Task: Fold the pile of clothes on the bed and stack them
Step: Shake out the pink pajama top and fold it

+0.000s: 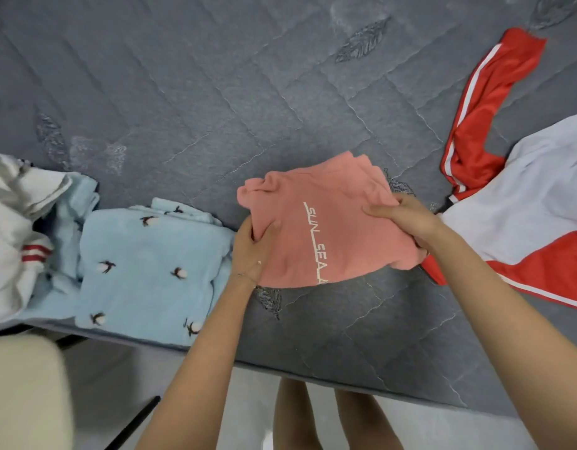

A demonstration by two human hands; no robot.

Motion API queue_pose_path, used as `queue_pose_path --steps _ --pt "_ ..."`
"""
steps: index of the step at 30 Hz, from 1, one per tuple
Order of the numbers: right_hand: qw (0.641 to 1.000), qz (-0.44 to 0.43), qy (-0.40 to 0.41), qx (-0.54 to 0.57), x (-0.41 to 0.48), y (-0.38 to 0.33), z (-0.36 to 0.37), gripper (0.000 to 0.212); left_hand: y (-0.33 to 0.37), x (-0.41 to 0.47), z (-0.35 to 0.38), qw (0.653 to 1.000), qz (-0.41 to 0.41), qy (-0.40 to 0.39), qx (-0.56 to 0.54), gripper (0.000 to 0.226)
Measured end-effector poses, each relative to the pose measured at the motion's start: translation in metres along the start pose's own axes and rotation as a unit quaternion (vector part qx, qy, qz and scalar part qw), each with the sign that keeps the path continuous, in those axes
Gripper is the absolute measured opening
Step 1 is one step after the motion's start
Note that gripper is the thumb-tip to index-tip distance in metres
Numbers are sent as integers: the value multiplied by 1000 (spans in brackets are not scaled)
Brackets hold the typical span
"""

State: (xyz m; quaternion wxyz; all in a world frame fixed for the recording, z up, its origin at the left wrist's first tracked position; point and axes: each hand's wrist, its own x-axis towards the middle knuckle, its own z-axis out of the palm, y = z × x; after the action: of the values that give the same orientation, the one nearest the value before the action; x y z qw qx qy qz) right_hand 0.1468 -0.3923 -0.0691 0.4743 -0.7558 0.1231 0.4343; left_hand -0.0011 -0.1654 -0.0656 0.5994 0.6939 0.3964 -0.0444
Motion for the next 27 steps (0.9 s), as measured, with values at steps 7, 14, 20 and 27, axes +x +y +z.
queue_pose_path --steps 7,14,20,27 --pt "993 -71 42 89 -93 -27 40 8 43 -39 -82 998 60 30 0 18" --pt "979 -144 80 124 -148 -30 170 10 12 -38 -207 992 96 86 14 37" --pt "966 -179 139 129 -167 -27 278 8 -13 -27 -299 990 105 78 44 38" --pt "962 -151 183 135 -137 -3 354 17 -52 10 -340 989 95 28 111 23"
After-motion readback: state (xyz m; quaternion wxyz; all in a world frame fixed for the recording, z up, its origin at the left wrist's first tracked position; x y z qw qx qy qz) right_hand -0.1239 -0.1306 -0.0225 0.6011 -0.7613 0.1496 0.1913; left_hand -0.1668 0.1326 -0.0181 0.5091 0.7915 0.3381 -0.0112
